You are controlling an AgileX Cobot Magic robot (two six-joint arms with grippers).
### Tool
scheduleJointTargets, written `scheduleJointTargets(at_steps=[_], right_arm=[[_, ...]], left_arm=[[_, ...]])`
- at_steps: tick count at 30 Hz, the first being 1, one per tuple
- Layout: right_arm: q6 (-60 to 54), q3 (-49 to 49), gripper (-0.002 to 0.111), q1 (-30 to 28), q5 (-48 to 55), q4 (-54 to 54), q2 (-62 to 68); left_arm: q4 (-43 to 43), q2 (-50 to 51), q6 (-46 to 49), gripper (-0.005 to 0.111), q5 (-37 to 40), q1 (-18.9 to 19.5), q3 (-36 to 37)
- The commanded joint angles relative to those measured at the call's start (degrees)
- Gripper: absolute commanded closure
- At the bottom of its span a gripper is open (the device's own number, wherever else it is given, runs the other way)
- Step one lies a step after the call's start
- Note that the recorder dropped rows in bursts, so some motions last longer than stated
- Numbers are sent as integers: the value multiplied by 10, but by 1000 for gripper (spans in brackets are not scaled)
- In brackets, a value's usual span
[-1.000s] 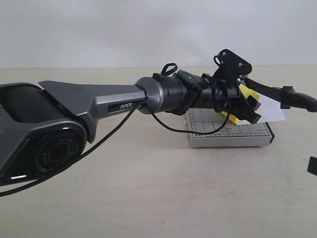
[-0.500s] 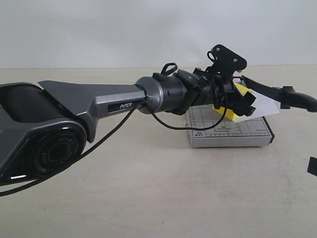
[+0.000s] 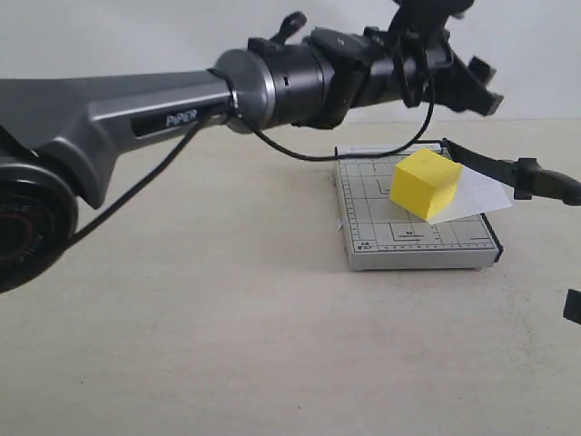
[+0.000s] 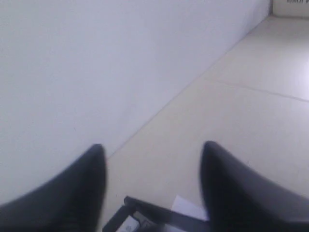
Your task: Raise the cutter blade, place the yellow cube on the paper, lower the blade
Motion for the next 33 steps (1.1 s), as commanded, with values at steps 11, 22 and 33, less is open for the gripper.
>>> scheduleJointTargets(at_steps=[11, 22, 33], right_arm=[[-1, -2, 108, -2, -2, 0, 0], [-1, -2, 108, -2, -14, 0, 0], [-1, -2, 108, -2, -11, 0, 0]], left_arm=[[23, -145, -100, 102, 10, -2, 223], [179, -428, -94, 102, -187, 53, 569], [164, -543, -340, 102, -48, 439, 670]])
